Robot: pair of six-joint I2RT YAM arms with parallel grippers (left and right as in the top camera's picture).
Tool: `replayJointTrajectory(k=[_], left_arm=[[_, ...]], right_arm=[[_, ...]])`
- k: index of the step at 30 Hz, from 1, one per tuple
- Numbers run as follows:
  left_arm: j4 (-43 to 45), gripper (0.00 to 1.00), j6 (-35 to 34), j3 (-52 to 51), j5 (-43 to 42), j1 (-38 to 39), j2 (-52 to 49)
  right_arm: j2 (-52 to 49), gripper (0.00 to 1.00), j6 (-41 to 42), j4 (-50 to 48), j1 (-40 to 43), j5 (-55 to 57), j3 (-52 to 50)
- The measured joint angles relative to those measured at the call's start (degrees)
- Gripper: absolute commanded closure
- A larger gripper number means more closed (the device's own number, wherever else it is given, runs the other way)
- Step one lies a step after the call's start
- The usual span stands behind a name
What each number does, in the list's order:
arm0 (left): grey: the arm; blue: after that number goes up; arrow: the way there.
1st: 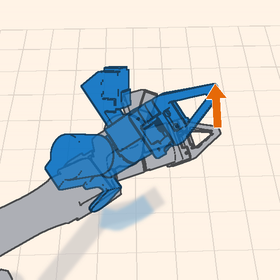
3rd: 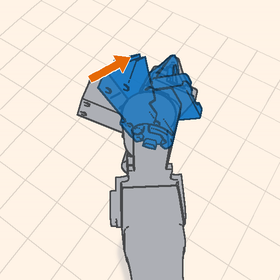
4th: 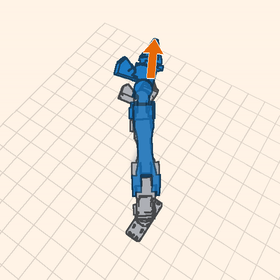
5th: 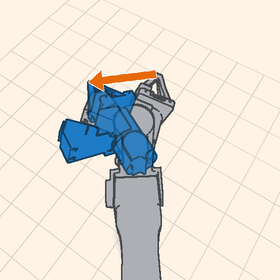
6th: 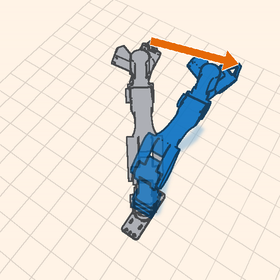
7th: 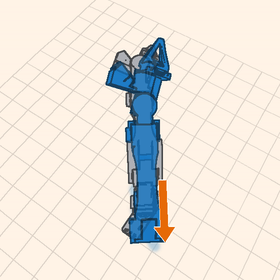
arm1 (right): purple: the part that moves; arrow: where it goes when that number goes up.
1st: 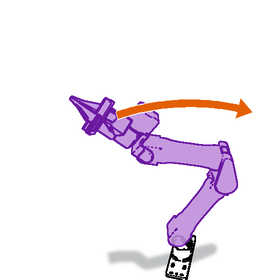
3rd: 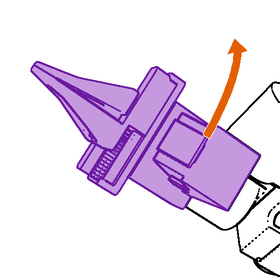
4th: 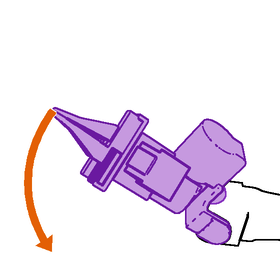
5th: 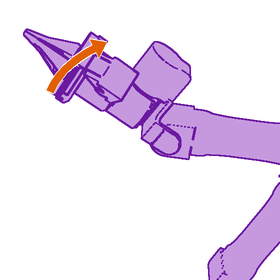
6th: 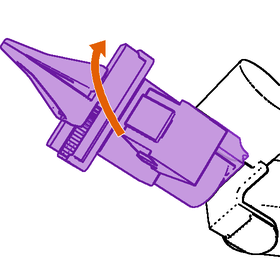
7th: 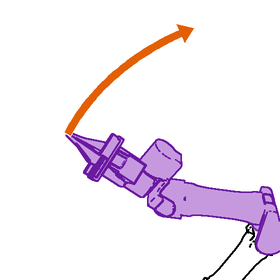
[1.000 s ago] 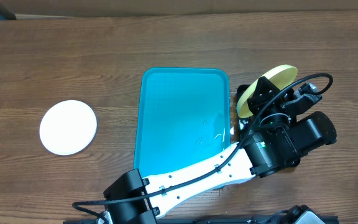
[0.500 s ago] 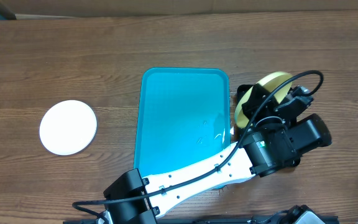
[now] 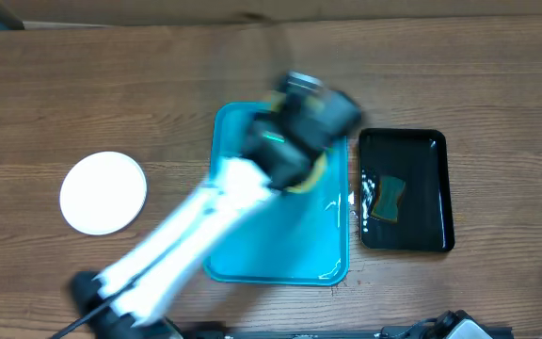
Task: Clean dirty plates on tray and stack at the side
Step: 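Carry the yellow plate left and set it on the white plates, then release the yellow plate and raise the left gripper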
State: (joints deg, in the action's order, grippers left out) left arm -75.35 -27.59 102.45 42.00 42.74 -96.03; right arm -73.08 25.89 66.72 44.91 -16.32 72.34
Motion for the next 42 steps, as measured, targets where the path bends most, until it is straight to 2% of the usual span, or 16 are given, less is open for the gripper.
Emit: replayJointTrajectory(k=[3,5,11,16,20,22,26,29,31,33,38,42], left_arm=[[-5.44,0.96,-3.13,0.13,-4.35,-11.82,4.87],[-8.37,0.95,-4.66,0.26,-7.17,-22.38,6.36],[-8.2,0.96,-3.89,-2.34,-13.07,-46.45,5.88],[1.27,0.96,-1.51,-13.81,-20.17,-65.33,5.9],[9.57,0.96,-0.17,-24.44,-26.32,-75.67,5.66],[17.51,0.96,1.99,-30.71,-32.68,-80.89,5.46],[25.33,0.96,7.3,-37.09,-40.65,-83.25,5.29],[26.16,0.82,8.96,-38.45,-41.97,-81.81,5.29],[26.03,0.67,9.31,-38.47,-41.81,-81.33,5.29],[24.9,0.59,9.31,-38.45,-41.86,-81.09,5.31],[17.64,0.51,9.16,-35.1,-42.32,-81.07,6.62],[12.76,0.38,12.5,-26.47,-49.79,-78.71,14.47]], right_arm=[[0.0,0.0,-0.02,0.02,0.02,0.02,0.0],[0.0,0.0,0.0,0.0,0.02,0.02,0.0],[0.0,0.0,0.0,-0.02,0.07,-0.02,0.0],[-0.04,0.0,0.0,0.0,0.07,-0.04,0.0],[-0.04,0.0,0.02,-0.02,0.07,-0.02,0.0],[-0.04,0.0,0.02,0.02,0.07,0.0,0.0],[-0.04,0.0,0.02,0.02,0.07,-0.02,0.0],[-0.04,0.0,0.0,0.02,0.07,-0.02,0.0],[-0.04,0.0,0.0,0.02,0.07,-0.02,0.0],[-0.04,0.0,0.0,0.0,0.07,0.0,0.0],[-0.04,0.0,0.0,0.0,0.07,-0.02,0.0],[-0.04,0.0,0.02,0.0,0.07,-0.04,0.0]])
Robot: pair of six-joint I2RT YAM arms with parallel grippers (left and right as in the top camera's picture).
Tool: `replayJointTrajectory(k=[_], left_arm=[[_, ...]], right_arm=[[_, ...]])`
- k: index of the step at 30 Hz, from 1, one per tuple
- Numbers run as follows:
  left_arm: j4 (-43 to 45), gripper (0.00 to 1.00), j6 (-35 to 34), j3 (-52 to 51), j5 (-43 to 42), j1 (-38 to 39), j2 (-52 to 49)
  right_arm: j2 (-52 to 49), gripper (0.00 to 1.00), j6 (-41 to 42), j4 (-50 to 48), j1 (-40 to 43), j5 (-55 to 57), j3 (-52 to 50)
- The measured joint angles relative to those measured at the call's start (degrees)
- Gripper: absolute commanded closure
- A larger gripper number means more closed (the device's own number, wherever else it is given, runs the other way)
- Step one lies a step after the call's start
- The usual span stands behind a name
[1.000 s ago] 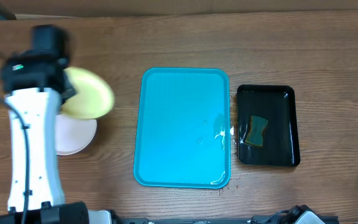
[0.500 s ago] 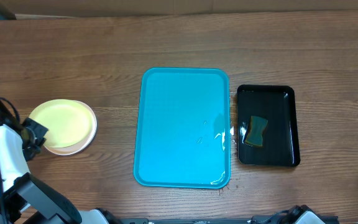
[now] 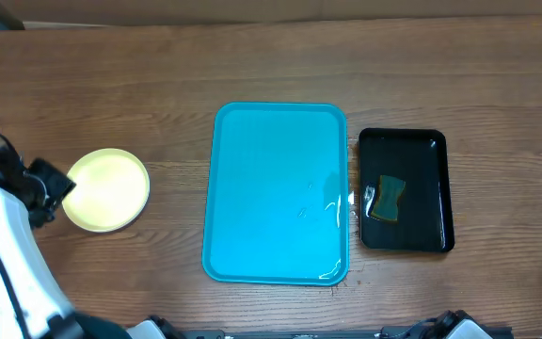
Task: Clean dirty plates on tray and stack at the side
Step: 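Release the yellow plate and raise the left gripper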
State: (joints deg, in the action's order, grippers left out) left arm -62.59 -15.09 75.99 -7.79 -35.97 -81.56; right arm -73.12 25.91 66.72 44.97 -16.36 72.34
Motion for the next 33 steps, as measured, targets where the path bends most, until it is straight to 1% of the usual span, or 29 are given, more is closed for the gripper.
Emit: replayJointTrajectory(k=[1,2,3,5,8,9,10,13,15,19,33], left_arm=[[-0.44,0.33,1.49,1.03,-1.53,1.73,1.92],[-0.94,0.25,4.07,2.36,-3.85,4.9,4.98],[-1.31,0.21,6.08,3.02,-5.09,7.52,7.21],[-3.08,0.2,9.97,3.61,-6.86,14.95,12.41],[-6.56,0.17,13.03,3.63,-6.71,23.98,17.88],[-7.74,0.06,13.81,3.63,-6.08,27.1,19.69],[-9.09,0.0,14.56,3.63,-5.31,30.01,21.57],[-11.67,0.0,15.28,3.63,-1.75,35.06,26.71],[-12.31,0.0,14.93,3.63,-0.04,36.61,29.7],[-12.7,0.0,13.97,3.65,1.9,37.11,34.38],[-12.61,0.0,13.75,3.67,2.54,37.11,34.18]], right_arm=[[0.0,0.0,-0.02,0.0,0.0,0.04,0.0],[0.0,0.0,-0.04,0.0,0.0,0.04,0.0],[0.0,0.0,-0.04,0.0,0.0,0.02,0.0],[0.0,0.0,-0.04,0.02,0.0,0.02,0.0],[0.0,0.0,-0.02,0.02,0.0,0.04,0.0],[0.0,0.0,-0.02,0.04,0.0,0.02,0.0],[0.0,0.0,-0.02,0.02,0.0,0.04,0.0],[0.0,0.0,-0.02,0.07,0.0,0.02,0.0],[0.0,0.0,0.0,0.07,0.0,0.02,0.0],[0.0,0.0,-0.02,0.07,0.0,0.04,0.0],[0.0,0.0,0.0,0.02,0.0,0.02,0.0]])
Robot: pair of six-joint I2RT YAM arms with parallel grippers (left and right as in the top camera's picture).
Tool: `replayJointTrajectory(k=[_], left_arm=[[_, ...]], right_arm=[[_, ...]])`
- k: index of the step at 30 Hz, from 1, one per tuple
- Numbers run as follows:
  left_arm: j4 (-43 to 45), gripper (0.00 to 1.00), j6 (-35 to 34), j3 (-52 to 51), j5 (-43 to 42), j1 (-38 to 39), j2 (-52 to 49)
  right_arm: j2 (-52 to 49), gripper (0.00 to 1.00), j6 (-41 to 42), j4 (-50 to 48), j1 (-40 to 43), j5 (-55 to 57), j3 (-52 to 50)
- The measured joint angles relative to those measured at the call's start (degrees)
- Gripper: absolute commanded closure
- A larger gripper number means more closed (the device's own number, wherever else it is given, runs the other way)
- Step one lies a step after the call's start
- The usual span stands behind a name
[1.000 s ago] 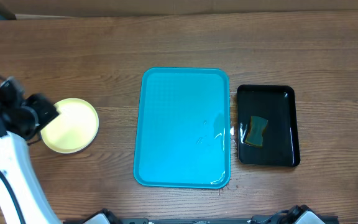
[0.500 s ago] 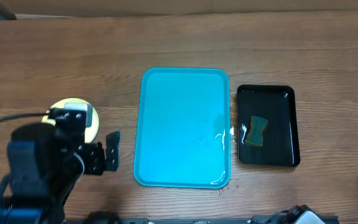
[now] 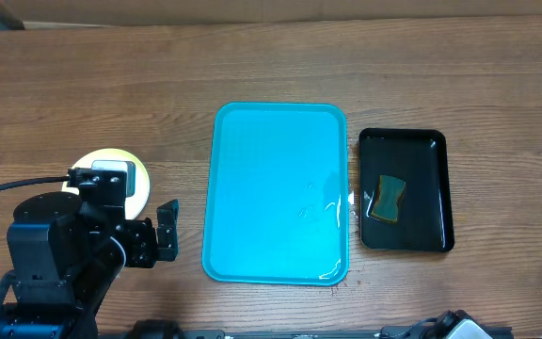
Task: Clean dirty plates on tray and stack at the side
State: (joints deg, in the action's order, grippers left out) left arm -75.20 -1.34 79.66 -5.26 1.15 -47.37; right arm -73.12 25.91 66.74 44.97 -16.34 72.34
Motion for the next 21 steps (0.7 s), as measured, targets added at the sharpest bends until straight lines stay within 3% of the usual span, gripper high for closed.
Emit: replayJointTrajectory(k=[5,7,15,19,20,21], left_arm=[[-0.02,0.0,0.0,0.0,0.0,0.0,0.0],[0.0,0.0,-0.02,0.0,0.0,0.0,0.0],[0.02,0.0,-0.02,0.0,0.42,0.0,0.0],[0.0,0.0,-0.02,0.0,0.42,0.0,0.0],[-0.04,0.0,-0.02,0.0,0.42,0.0,0.0],[0.0,0.0,-0.04,0.0,0.44,0.0,0.0]], right_arm=[[0.22,0.0,-0.04,-0.09,-0.57,0.2,-0.02],[2.64,0.0,-0.02,-0.24,-4.72,0.42,-0.07],[21.0,0.0,-0.09,-0.2,-40.09,-0.09,-0.07],[27.08,0.0,-0.44,-5.05,-44.78,2.8,-0.63],[29.59,0.0,-1.36,-13.4,-44.76,4.24,-2.97],[30.69,0.0,-1.86,-15.78,-44.68,4.61,-4.13]])
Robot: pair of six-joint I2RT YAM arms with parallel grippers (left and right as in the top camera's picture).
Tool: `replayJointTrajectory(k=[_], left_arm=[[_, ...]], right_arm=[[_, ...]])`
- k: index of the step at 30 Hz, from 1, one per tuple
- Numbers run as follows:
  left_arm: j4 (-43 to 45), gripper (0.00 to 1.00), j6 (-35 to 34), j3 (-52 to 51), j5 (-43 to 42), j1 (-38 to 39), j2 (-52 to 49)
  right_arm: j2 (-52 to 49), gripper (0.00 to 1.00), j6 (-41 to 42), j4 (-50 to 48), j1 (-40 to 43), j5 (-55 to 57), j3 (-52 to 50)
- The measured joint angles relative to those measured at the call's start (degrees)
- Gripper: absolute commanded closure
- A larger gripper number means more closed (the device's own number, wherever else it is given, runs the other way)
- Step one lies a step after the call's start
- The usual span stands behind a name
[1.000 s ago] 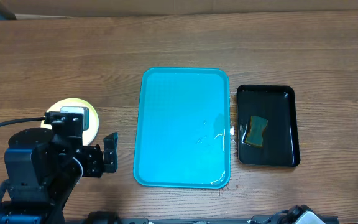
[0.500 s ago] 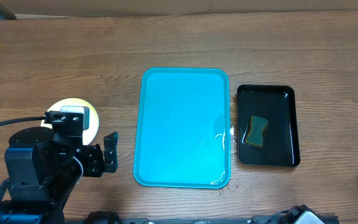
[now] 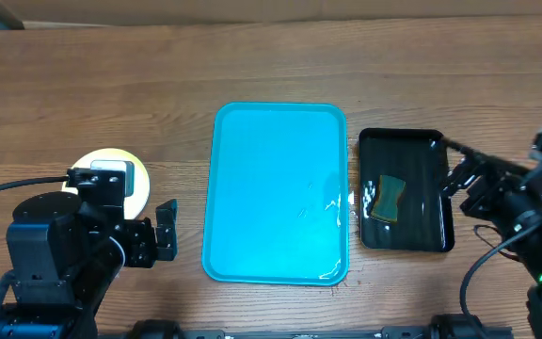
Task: Clean dirty plates on tray and stack at the side
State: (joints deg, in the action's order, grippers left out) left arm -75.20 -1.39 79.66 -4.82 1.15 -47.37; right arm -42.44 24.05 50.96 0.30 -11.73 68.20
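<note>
The blue tray [image 3: 280,193] lies in the middle of the table with no plate on it, only a few wet glints. At the left is the stack of plates [image 3: 141,181], a pale yellow one on top, largely hidden under my left arm. Beside the tray's front left corner my left gripper [image 3: 166,232] is open and empty, pointing right. My right gripper [image 3: 446,167] hovers open and empty over the right edge of the black tray [image 3: 431,141]. A yellow-green sponge [image 3: 390,198] lies in that tray.
The left arm's body [image 3: 59,250] fills the front left corner. The right arm [image 3: 534,202] reaches in from the right edge, cables trailing. Bare wooden table [image 3: 271,56] runs along the back.
My right arm has come into view from the right, and its open gripper now hangs over the black tray's right edge. The left arm has barely shifted.
First my left arm reached over the blue tray at a yellowish plate, with one white plate at the left. Then the yellow plate lay on that white plate and the tray was bare. The left arm then stood in front of the stack, and now the right arm has come in.
</note>
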Motion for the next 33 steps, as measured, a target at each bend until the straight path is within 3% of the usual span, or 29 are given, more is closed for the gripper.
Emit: replayJointTrajectory(k=[6,9,14,19,25,33], left_arm=[[0.0,0.0,0.0,0.0,0.0,0.0,0.0],[0.0,0.0,-0.07,0.0,-0.02,0.0,-0.02],[-0.04,0.0,-0.13,0.0,0.0,0.0,-0.02],[0.0,0.0,-0.13,0.0,0.0,0.0,-0.04],[-0.04,0.0,-0.11,0.0,0.0,0.0,-0.04],[0.0,0.0,-0.13,0.0,0.0,0.0,-0.04]], right_arm=[[12.48,0.0,-5.16,-16.48,1.2,-0.83,-17.18],[21.62,0.0,-6.62,-25.18,1.57,-1.16,-31.95],[33.05,0.0,-7.37,-29.75,1.6,-1.18,-47.65],[41.2,0.0,-7.48,-37.07,1.6,-1.16,-56.46],[41.72,0.0,-7.5,-51.43,1.6,-1.16,-65.75],[41.75,0.0,-7.56,-50.75,1.6,-0.9,-67.17]])
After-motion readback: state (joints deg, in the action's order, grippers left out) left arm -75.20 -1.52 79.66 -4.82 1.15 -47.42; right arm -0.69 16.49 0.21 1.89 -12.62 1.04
